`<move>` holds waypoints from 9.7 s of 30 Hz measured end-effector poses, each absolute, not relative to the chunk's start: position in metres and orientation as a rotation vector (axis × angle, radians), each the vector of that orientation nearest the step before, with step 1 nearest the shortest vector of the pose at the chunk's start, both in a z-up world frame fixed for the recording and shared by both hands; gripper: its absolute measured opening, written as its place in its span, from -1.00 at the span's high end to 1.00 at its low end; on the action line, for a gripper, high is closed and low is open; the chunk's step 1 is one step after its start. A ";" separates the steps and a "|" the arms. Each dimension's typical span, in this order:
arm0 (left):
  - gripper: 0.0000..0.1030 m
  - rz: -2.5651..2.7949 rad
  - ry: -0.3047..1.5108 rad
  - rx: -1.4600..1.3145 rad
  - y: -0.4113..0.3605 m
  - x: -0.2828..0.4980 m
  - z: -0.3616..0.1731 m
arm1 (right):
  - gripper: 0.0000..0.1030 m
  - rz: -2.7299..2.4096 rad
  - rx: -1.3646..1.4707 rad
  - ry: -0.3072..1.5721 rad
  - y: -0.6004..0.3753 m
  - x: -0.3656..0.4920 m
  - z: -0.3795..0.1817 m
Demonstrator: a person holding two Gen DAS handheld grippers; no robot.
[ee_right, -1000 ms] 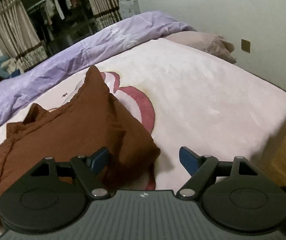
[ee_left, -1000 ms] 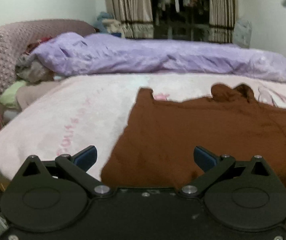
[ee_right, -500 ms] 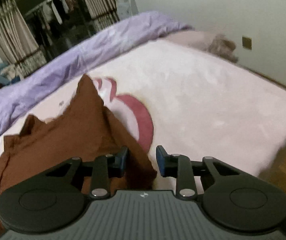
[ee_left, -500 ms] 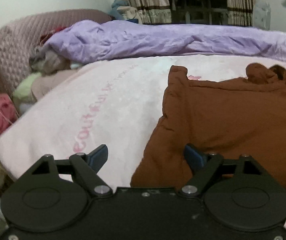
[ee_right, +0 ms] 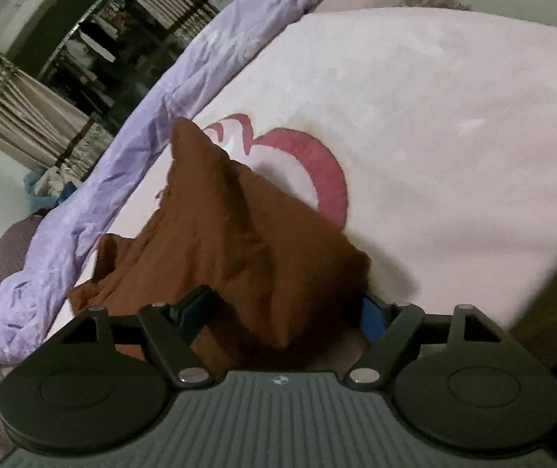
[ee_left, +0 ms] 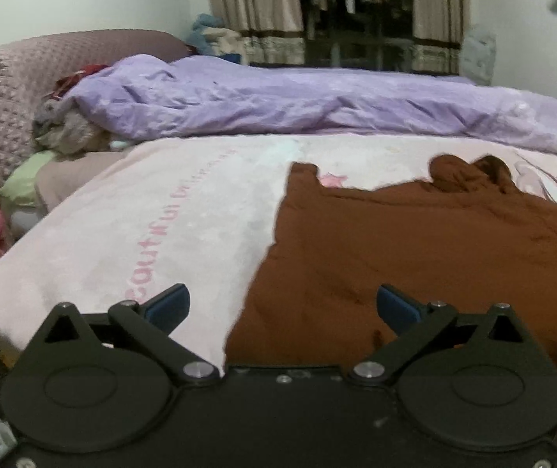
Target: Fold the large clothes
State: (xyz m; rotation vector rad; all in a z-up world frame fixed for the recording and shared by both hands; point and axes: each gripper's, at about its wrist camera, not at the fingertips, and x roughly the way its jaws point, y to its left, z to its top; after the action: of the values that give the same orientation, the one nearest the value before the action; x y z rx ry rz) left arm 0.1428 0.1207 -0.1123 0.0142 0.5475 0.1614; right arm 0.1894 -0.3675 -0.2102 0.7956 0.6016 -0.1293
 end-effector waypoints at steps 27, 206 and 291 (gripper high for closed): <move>-1.00 0.081 0.650 -0.100 0.137 0.167 -0.146 | 0.50 -0.221 0.564 0.379 -0.290 0.196 -0.138; -1.00 0.059 0.579 -0.073 0.180 0.242 -0.032 | -0.45 0.236 0.111 0.567 -0.067 0.290 -0.071; 0.57 -0.492 0.603 -0.446 0.051 0.331 -0.076 | -0.18 0.418 0.442 0.717 -0.287 0.333 -0.034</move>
State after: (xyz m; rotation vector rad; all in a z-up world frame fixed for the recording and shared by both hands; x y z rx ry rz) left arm 0.3305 0.0511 -0.0755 -0.4455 0.6025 -0.4924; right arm 0.3332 -0.2865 -0.0345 0.4420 0.7172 0.4184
